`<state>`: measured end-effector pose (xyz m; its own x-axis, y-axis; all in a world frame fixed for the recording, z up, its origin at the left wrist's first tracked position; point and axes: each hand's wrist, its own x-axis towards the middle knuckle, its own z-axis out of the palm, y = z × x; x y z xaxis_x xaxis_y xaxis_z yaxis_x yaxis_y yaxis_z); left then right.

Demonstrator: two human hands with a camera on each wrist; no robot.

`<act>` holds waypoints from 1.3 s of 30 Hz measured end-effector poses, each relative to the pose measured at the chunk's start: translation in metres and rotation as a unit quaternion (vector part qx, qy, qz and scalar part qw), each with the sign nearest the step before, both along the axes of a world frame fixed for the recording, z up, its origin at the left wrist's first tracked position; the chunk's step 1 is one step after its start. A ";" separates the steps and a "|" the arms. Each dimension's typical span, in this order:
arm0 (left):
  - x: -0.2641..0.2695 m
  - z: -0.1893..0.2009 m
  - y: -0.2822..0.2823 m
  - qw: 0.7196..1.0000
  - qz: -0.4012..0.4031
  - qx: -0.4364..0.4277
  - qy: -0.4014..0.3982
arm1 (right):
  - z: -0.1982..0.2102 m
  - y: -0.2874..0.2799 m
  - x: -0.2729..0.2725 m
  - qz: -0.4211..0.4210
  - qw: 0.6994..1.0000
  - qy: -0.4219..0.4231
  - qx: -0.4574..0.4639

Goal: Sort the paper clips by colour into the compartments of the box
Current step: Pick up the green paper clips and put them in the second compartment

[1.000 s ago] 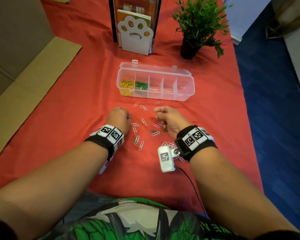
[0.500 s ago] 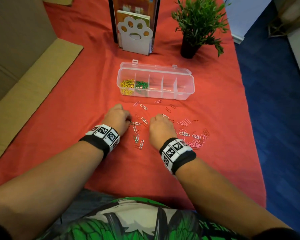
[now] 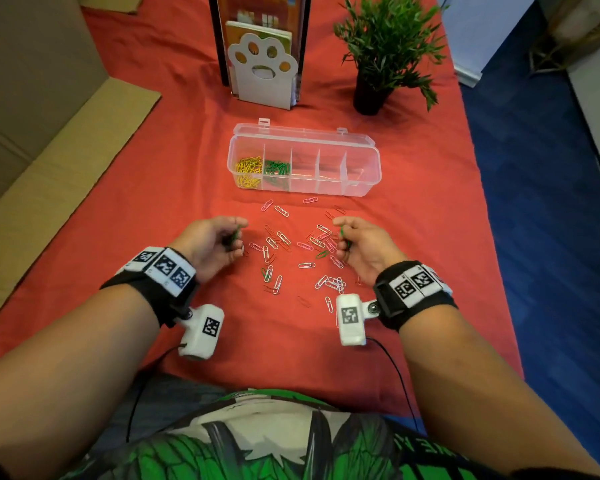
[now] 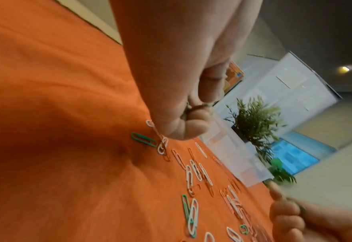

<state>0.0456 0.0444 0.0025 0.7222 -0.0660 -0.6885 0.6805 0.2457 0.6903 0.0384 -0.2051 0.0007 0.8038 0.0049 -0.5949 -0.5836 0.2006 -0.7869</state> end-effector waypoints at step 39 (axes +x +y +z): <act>-0.032 -0.023 -0.014 0.923 -0.188 0.312 -0.125 | -0.028 0.072 -0.034 0.357 0.838 -0.161 -0.379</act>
<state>0.0137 0.0304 -0.0208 0.8705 0.0092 -0.4920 0.4371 -0.4738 0.7645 0.0040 -0.1328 -0.0272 0.8766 0.2721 -0.3970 -0.0745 -0.7381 -0.6705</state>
